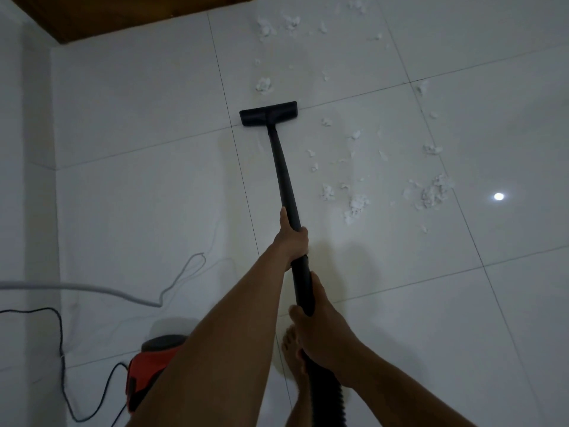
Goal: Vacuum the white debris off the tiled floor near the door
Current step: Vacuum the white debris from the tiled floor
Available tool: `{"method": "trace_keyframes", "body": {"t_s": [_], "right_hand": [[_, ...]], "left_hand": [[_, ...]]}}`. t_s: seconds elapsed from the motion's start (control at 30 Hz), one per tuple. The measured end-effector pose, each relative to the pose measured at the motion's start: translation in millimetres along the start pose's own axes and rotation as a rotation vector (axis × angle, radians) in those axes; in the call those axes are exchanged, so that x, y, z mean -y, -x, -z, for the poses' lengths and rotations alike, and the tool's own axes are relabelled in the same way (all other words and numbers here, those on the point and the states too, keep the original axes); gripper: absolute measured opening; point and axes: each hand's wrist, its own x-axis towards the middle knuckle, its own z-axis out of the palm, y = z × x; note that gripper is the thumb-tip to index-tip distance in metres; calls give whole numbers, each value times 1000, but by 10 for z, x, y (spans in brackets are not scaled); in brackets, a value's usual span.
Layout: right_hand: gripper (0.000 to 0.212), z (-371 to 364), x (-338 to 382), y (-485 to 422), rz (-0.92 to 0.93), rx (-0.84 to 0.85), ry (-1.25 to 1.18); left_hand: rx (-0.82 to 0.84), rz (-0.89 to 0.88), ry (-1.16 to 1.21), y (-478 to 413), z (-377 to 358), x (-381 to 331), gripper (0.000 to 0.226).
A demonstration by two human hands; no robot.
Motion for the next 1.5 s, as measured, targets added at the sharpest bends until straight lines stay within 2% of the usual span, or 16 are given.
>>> {"method": "trace_keyframes", "body": {"t_s": [0.37, 0.83, 1.0, 1.07, 1.2, 1.3, 1.5], "right_hand": [[73, 76, 259, -256, 1, 1, 64], [71, 154, 285, 317, -29, -1, 94], [72, 211, 288, 438, -78, 3, 39], [73, 221, 338, 419, -108, -6, 29], [74, 277, 367, 237, -44, -76, 218], [75, 361, 526, 118, -29, -75, 262], [71, 525, 884, -112, -75, -7, 202]], "left_hand": [[-7, -23, 8, -297, 104, -213, 80], [32, 40, 61, 278, -26, -219, 82], [31, 49, 63, 376, -98, -197, 82], [32, 51, 61, 346, -105, -230, 83], [29, 47, 42, 239, -86, -374, 84], [21, 43, 36, 115, -46, -534, 83], [-9, 38, 67, -176, 68, -860, 83]]}}
